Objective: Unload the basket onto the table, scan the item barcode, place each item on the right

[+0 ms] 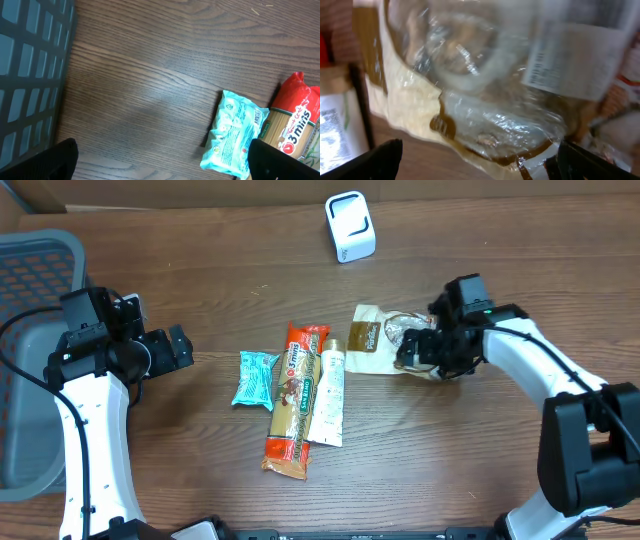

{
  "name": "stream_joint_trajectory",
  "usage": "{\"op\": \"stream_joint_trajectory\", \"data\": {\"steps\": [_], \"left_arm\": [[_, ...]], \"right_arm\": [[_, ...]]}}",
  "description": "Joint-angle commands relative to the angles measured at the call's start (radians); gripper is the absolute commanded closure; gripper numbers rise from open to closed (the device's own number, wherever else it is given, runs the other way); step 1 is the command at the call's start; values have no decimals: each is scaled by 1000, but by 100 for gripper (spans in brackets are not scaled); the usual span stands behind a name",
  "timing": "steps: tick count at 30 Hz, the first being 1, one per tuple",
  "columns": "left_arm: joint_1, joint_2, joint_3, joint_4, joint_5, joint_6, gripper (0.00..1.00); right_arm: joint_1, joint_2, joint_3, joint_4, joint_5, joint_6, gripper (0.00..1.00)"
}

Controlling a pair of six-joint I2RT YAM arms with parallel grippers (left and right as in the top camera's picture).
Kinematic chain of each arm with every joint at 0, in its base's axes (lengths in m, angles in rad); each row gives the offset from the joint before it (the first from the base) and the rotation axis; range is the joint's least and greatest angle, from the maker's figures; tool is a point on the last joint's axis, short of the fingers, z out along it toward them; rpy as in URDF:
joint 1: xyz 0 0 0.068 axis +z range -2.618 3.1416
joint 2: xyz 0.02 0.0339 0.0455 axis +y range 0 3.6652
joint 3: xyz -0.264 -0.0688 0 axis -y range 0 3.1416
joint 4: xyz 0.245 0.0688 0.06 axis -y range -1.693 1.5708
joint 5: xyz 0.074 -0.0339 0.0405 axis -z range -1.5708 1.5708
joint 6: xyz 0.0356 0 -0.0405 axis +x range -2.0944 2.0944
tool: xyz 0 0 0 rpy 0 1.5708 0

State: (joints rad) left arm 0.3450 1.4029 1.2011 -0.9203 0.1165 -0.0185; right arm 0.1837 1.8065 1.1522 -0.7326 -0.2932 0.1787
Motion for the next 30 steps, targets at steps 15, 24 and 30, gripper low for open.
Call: {"op": "stream_joint_trajectory", "data": {"steps": [15,24,30], "left_arm": [[0,0,6,3,7,19,0],[0,0,6,3,7,19,0],[0,0,6,3,7,19,0]], "right_arm": [[18,14,196,285,-191,-122,0],[121,136,197,446,-80,28,0],[161,217,197,526,-22,67,0]]}}
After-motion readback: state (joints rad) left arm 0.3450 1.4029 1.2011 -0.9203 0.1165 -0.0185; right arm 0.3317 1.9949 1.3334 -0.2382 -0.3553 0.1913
